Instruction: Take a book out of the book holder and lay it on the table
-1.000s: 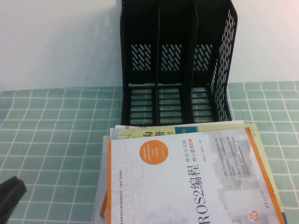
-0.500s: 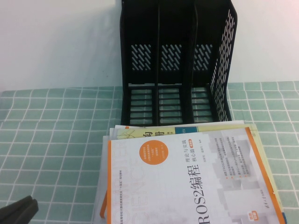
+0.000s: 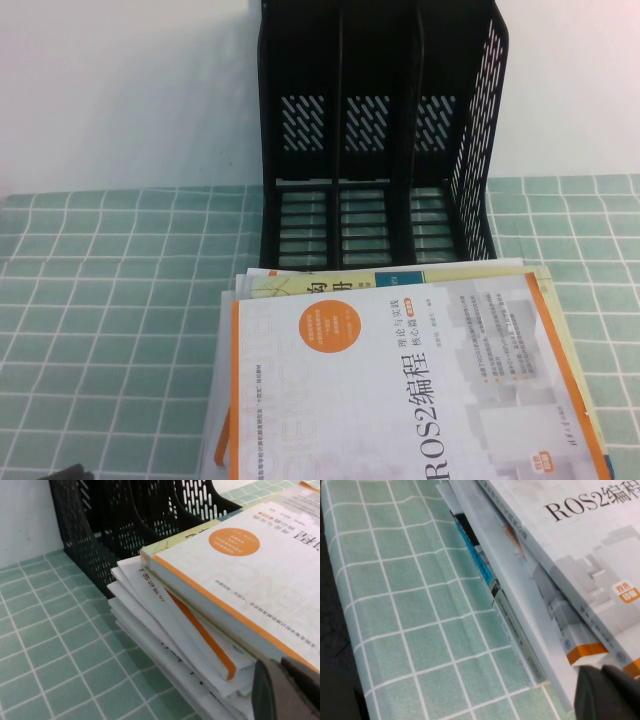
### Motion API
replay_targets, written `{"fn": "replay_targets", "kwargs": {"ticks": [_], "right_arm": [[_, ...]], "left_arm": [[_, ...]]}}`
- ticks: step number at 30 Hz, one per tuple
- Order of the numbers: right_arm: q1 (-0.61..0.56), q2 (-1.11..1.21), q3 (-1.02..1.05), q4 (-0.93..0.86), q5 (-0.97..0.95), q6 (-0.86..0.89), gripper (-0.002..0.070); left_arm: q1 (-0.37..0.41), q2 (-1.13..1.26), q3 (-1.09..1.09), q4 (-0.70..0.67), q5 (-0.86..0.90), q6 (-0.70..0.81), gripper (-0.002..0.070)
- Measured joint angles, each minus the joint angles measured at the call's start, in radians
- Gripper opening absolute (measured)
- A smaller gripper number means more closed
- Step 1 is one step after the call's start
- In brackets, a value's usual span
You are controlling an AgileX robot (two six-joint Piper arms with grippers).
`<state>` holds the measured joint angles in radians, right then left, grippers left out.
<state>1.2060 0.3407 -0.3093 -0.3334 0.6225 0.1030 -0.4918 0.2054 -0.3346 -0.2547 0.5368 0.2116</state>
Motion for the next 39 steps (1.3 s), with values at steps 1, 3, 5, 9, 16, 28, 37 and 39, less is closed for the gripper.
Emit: {"fn": "replay_targets", "kwargs": {"ticks": [1,3,5,9,16,28,37,39], "right_arm": [[0.000,0.000,0.000,0.000,0.000,0.000,-0.0002],[0.000,0.000,0.000,0.000,0.000,0.000,-0.0002],[0.000,0.000,0.000,0.000,0.000,0.000,-0.0002],[0.000,-0.002,0.000,0.000,0.000,0.000,-0.0002],[0.000,-0.002,0.000,0.000,0.000,0.000,-0.0002],[0.000,-0.002,0.000,0.000,0.000,0.004,-0.0002],[0.000,-0.002,0.000,0.000,0.000,0.004,-0.0002],[0.000,-0.002,0.000,0.000,0.000,0.004,-0.0002]], "left_arm": [[0.014,-0.009,0.000,0.000,0.005,-0.002,-0.0003],[0.071,-0.031,0.000,0.018,0.015,-0.006,-0.0003],[0.153,-0.061,0.002,0.075,0.015,-0.014,-0.0003],[0.294,-0.133,0.025,0.159,0.017,-0.032,-0.0003],[0.455,-0.217,0.181,0.086,-0.005,-0.047,-0.0003],[0.485,-0.219,0.349,0.019,-0.156,-0.003,-0.0003],[0.485,-0.219,0.353,0.013,-0.169,-0.048,-0.0003],[0.485,-0.219,0.353,0.023,-0.169,-0.087,-0.0003]]}}
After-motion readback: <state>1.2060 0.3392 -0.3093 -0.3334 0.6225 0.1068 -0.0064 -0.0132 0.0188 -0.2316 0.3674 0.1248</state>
